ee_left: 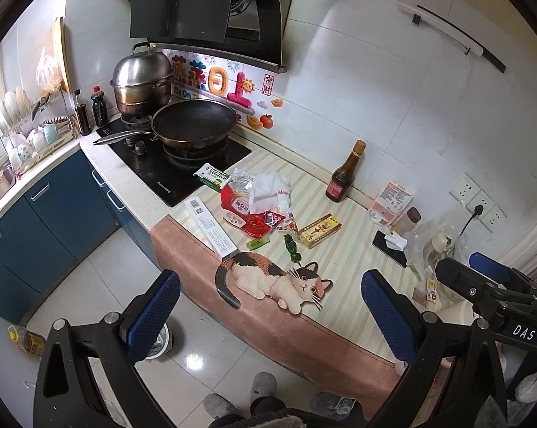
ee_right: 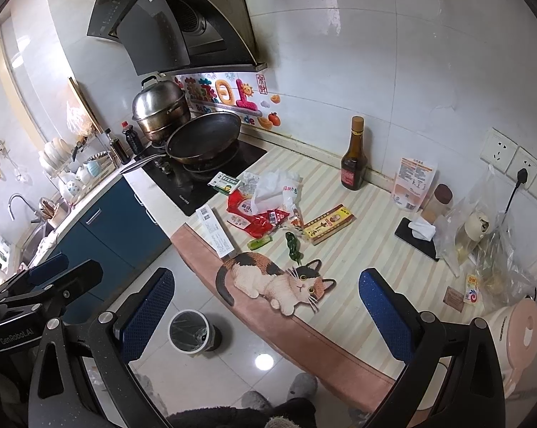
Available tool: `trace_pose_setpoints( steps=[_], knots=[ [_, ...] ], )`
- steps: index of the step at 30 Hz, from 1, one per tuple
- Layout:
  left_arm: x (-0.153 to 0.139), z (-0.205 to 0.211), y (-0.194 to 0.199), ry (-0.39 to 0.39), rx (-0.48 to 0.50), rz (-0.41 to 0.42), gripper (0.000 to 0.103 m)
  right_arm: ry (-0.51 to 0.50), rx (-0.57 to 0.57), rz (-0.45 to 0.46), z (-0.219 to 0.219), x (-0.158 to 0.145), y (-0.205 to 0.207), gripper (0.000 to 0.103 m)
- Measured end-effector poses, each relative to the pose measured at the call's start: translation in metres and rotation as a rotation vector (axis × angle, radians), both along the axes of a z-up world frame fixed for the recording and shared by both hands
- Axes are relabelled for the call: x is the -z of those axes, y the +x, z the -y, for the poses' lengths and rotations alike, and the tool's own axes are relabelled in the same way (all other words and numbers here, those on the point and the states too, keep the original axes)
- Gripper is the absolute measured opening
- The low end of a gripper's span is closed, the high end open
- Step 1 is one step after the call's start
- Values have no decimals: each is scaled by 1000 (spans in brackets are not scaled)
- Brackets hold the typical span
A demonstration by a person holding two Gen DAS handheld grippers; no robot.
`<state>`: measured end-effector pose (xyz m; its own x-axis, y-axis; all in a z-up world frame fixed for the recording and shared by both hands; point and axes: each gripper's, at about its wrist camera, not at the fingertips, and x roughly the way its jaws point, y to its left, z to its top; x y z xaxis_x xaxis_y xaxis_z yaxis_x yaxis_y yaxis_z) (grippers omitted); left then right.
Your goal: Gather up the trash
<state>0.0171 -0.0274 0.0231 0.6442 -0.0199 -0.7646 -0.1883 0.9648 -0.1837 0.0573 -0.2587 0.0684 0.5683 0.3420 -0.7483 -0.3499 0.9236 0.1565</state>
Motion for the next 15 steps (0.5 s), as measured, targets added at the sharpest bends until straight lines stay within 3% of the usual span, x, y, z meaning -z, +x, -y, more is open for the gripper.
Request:
trace_pose_setpoints(
  steps=[4, 6, 9, 15],
  knots=[
    [-7, 10, 7, 6, 2, -2, 103, 3, -6, -4, -3, -2, -2, 103],
    [6, -13, -8, -5, -1, 6, 103, 7, -9, -5, -5, -1, -4, 103],
    [7, -13, -9, -7, -1, 5, 103, 11, -15, -7, -7, 2, -6, 103],
    [-4, -1, -5, -11, 2, 7, 103, 14, -21, -9, -9, 6, -9, 103]
  ],
)
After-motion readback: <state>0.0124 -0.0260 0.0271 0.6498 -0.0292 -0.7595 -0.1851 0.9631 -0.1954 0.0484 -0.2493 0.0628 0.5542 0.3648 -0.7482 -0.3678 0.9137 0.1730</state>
